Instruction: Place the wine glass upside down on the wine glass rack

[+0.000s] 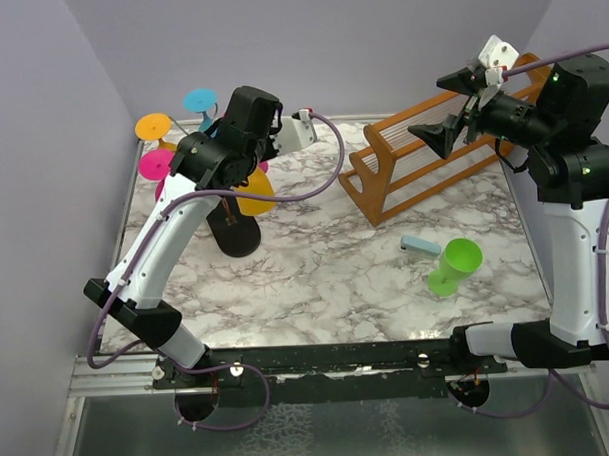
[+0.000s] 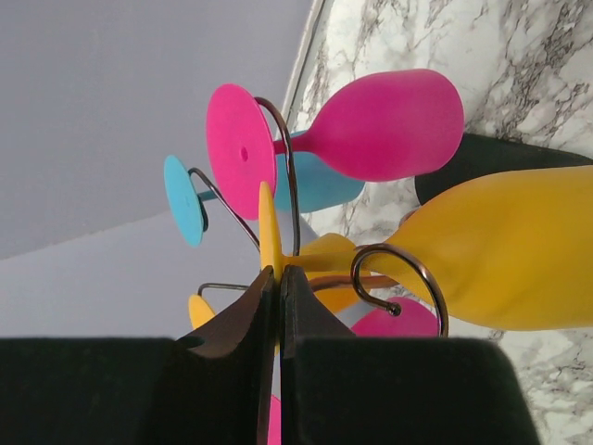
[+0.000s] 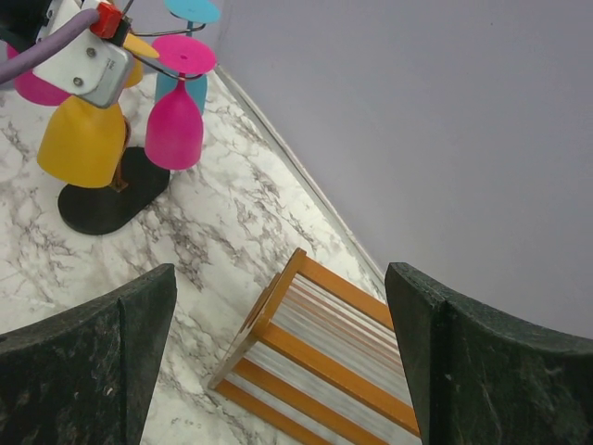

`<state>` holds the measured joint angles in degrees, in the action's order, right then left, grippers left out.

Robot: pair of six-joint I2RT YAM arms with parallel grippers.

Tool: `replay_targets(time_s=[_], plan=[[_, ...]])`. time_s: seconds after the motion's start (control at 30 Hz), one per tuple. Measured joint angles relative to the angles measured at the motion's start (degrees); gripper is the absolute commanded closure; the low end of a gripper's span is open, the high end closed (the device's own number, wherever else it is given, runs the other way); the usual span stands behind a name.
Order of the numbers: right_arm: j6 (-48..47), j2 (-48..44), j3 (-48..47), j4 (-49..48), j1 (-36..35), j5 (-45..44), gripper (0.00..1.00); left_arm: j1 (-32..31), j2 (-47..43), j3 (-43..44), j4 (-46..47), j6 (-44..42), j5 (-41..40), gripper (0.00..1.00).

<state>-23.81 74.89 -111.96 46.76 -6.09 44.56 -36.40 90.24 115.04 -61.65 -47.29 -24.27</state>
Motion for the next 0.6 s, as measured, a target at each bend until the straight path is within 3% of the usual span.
replay_targets(time_s=[0.6], plan=[[0.17,-0.02,1.55,-0.09,1.27,1.40,0.05,0.00,-2.69,-0.09,-4.55,-0.22,-0.42,1.00]])
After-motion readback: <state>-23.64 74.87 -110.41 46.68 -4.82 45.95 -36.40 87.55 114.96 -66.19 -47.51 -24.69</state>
